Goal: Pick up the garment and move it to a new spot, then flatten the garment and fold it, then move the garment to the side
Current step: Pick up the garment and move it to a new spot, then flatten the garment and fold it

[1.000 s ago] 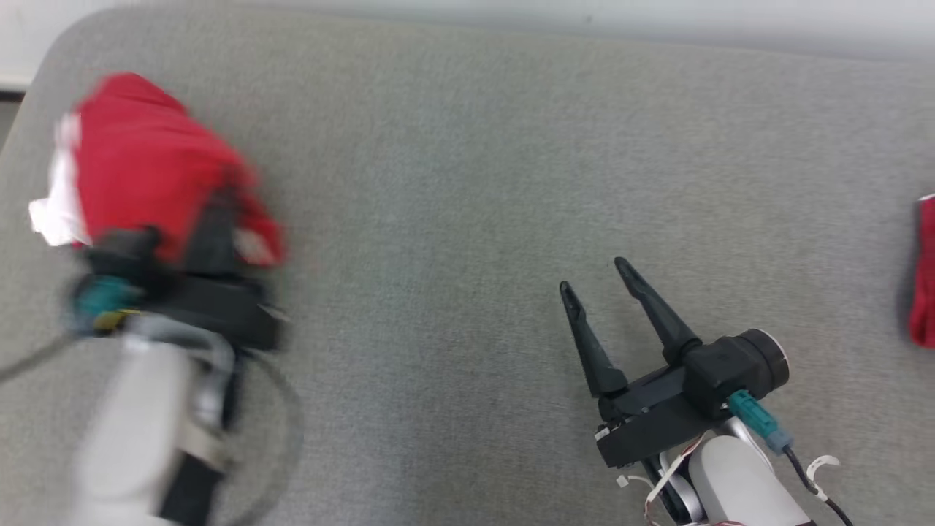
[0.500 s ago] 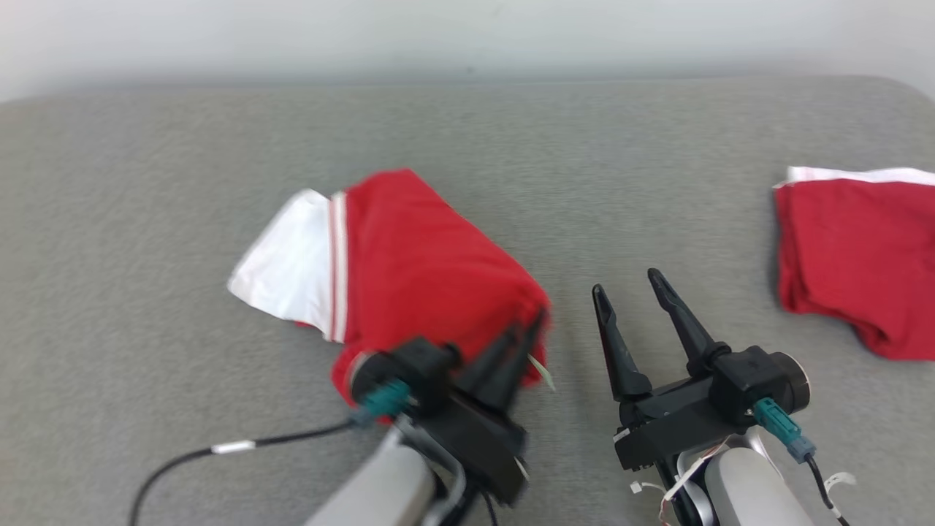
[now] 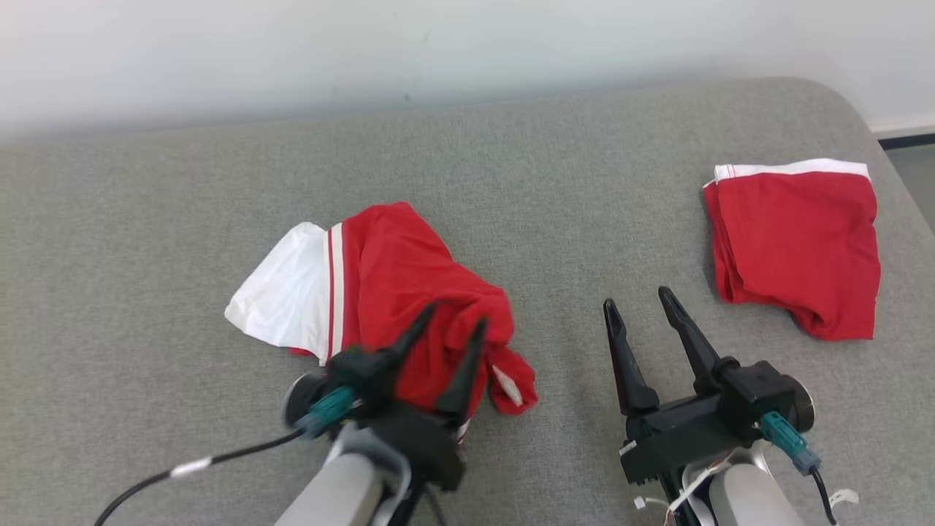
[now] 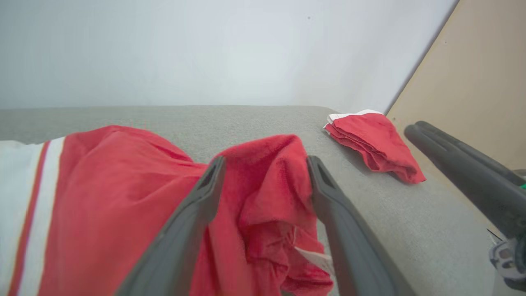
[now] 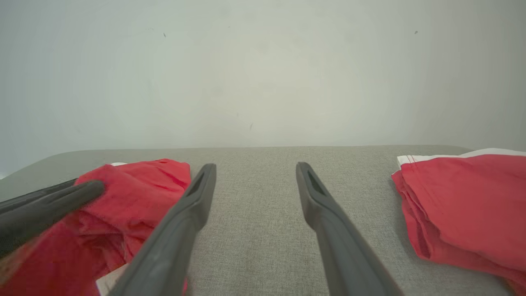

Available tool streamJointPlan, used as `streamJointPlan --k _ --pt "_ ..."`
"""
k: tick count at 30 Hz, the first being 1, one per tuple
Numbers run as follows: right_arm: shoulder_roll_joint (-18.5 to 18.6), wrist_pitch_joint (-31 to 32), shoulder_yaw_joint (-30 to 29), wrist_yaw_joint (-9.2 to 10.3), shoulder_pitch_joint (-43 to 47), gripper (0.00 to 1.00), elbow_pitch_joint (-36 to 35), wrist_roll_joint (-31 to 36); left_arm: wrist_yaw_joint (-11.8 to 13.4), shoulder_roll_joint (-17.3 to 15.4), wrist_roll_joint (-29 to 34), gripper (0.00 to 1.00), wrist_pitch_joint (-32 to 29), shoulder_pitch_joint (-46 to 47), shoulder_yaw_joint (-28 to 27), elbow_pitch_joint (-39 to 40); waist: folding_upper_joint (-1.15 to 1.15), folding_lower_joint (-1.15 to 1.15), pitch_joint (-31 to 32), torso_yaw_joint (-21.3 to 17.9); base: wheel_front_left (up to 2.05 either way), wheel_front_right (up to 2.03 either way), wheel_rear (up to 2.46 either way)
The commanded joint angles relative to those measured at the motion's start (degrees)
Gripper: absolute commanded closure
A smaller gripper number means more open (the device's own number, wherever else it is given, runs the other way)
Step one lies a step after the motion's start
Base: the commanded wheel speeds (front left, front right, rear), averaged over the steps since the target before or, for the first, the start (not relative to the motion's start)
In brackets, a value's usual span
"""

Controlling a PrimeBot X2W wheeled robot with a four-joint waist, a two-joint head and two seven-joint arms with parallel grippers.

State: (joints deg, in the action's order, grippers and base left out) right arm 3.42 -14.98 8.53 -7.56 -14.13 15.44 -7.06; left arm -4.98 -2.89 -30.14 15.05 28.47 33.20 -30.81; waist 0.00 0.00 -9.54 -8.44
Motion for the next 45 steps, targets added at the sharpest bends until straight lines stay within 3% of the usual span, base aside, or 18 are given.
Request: streamJointPlan --k 1,12,23,30,40,45 --pt "-0.25 -0.26 -0.08 0.13 0.71 0.0 0.1 -0.24 0.16 -0.45 0.78 0.0 0.17 -1.83 -0.79 0.16 0.0 0.0 0.86 0.57 0.0 0.0 0.0" --pt "-0.51 -0.26 -1.35 0.13 4.69 0.0 1.69 -0.13 2.54 -2.02 10.34 0.0 0.18 -20.18 -24.01 8.98 0.0 0.0 7.6 2.06 0.0 0.0 0.0" --pt "-0.53 -0.26 -1.27 0.13 9.95 0.0 3.42 0.05 4.32 -0.39 18.67 0.0 0.17 -29.68 -37.97 14.25 0.0 0.0 10.18 4.29 0.0 0.0 0.0" --pt "-0.55 -0.26 -0.5 0.13 10.83 0.0 3.8 0.08 3.29 0.07 19.5 0.0 0.17 -32.09 -41.03 14.76 0.0 0.0 10.12 5.02 0.0 0.0 0.0" --pt "-0.52 -0.26 5.68 0.13 8.86 0.0 7.87 1.11 3.5 0.03 17.28 0.0 0.17 -30.14 -37.82 14.07 0.0 0.0 8.65 7.1 0.0 0.0 0.0" --pt "-0.53 -0.26 6.05 0.14 8.28 0.0 9.93 2.04 3.61 0.02 16.69 0.0 0.17 -29.07 -36.41 13.95 0.0 0.0 7.55 8.48 0.0 0.0 0.0"
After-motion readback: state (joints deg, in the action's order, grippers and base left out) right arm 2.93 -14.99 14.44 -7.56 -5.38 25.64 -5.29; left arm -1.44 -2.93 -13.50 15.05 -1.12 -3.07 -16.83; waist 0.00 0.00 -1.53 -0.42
